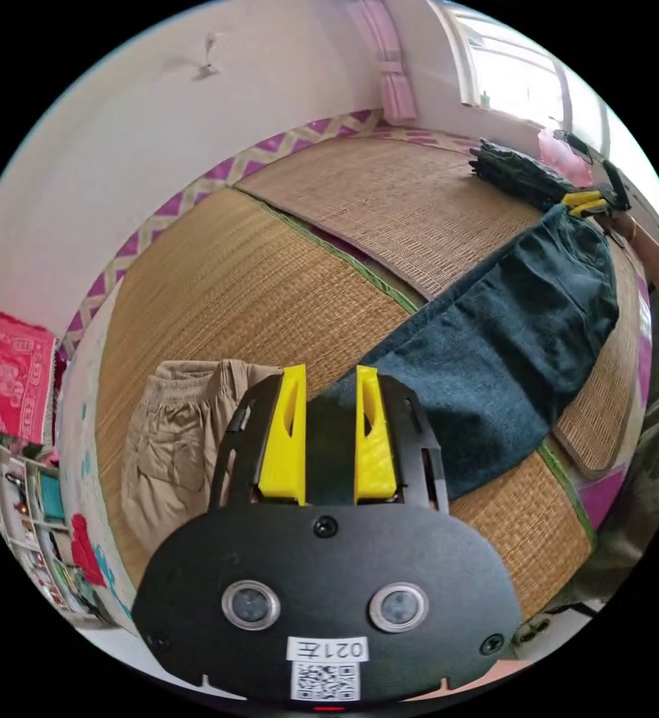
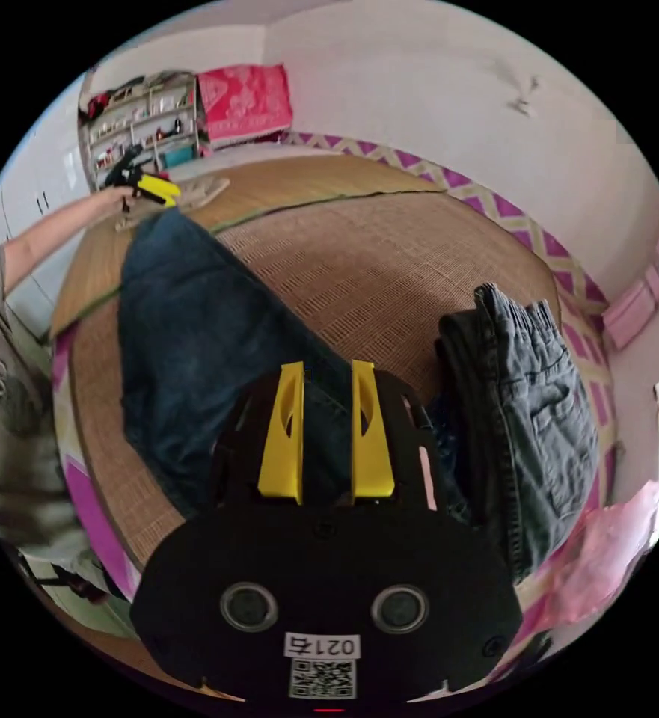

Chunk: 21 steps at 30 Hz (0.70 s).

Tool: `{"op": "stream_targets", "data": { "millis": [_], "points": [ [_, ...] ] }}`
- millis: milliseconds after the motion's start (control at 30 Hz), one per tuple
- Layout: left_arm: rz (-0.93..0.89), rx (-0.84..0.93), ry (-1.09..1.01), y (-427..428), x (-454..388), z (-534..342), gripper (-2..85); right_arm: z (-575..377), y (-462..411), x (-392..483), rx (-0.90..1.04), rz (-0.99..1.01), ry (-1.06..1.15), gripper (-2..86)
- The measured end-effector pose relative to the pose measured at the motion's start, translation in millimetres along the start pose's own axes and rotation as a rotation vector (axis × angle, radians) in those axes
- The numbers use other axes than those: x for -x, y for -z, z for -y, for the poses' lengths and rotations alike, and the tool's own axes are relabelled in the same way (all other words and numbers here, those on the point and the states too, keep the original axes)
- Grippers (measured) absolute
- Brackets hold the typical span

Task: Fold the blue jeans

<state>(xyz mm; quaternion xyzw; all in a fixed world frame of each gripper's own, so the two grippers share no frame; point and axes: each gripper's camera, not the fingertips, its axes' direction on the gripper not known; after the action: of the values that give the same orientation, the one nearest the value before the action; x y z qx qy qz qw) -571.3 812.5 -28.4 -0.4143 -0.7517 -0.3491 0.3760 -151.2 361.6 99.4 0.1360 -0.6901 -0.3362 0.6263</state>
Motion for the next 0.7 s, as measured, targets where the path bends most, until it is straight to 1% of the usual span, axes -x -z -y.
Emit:
{"op": "stream_targets", "data": {
  "millis": [33, 100, 167, 200, 233, 300, 367, 467, 500, 533, 567, 600, 633, 667, 700],
  "points": [
    [-0.045, 0.046, -0.013, -10, 13, 8, 12.2, 19, -16, 2, 0.047, -0.029, 0.038, 9.6],
    [-0.101, 0.08, -0.017, -20, 32, 14, 13.7, 41, -35, -5, 0.083, -0.012, 0.042, 9.0],
    [-0.169, 0.065, -0.026, -25, 45, 17, 13.5, 62, -62, -16, 0.134, 0.095, 0.029, 5.9],
    [-0.204, 0.058, -0.016, -30, 53, 18, 12.6, 66, -69, -18, 0.152, 0.11, 0.03, 4.8],
    [-0.237, 0.099, -0.007, -41, 58, 21, 11.1, 75, -77, -18, 0.161, 0.114, 0.031, 2.7],
    [-0.251, 0.166, -0.016, -57, 58, 25, 8.0, 85, -84, -18, 0.144, 0.108, 0.01, 0.8],
    [-0.259, 0.165, -0.046, -56, 54, 27, 4.0, 94, -96, -13, 0.13, 0.095, -0.008, -0.3],
    [-0.215, 0.148, -0.031, -38, 56, 30, 2.3, 101, -101, -7, 0.097, 0.073, -0.013, -0.6],
    [-0.197, 0.141, 0.044, -30, 66, 28, 1.6, 102, -101, -7, 0.091, 0.07, -0.013, -0.6],
    [-0.157, 0.122, 0.138, -18, 78, 21, 0.6, 105, -101, -5, 0.083, 0.061, -0.013, -0.7],
    [-0.11, 0.105, 0.167, -10, 82, 15, 0.5, 109, -101, -4, 0.077, 0.052, -0.011, -0.7],
    [-0.001, 0.086, 0.187, 4, 87, 0, 0.2, 111, -101, -4, 0.075, 0.047, -0.009, -0.7],
    [0.041, 0.092, 0.173, 12, 91, -18, 0.7, 114, -101, -4, 0.072, 0.04, -0.008, -0.7],
    [0.026, 0.097, 0.165, 13, 93, -26, 0.9, 117, -101, -7, 0.07, 0.042, -0.012, -0.7],
    [-0.038, 0.135, 0.176, 10, 99, -44, 4.5, 119, -101, -9, 0.069, 0.045, -0.015, -0.7]
  ]
}}
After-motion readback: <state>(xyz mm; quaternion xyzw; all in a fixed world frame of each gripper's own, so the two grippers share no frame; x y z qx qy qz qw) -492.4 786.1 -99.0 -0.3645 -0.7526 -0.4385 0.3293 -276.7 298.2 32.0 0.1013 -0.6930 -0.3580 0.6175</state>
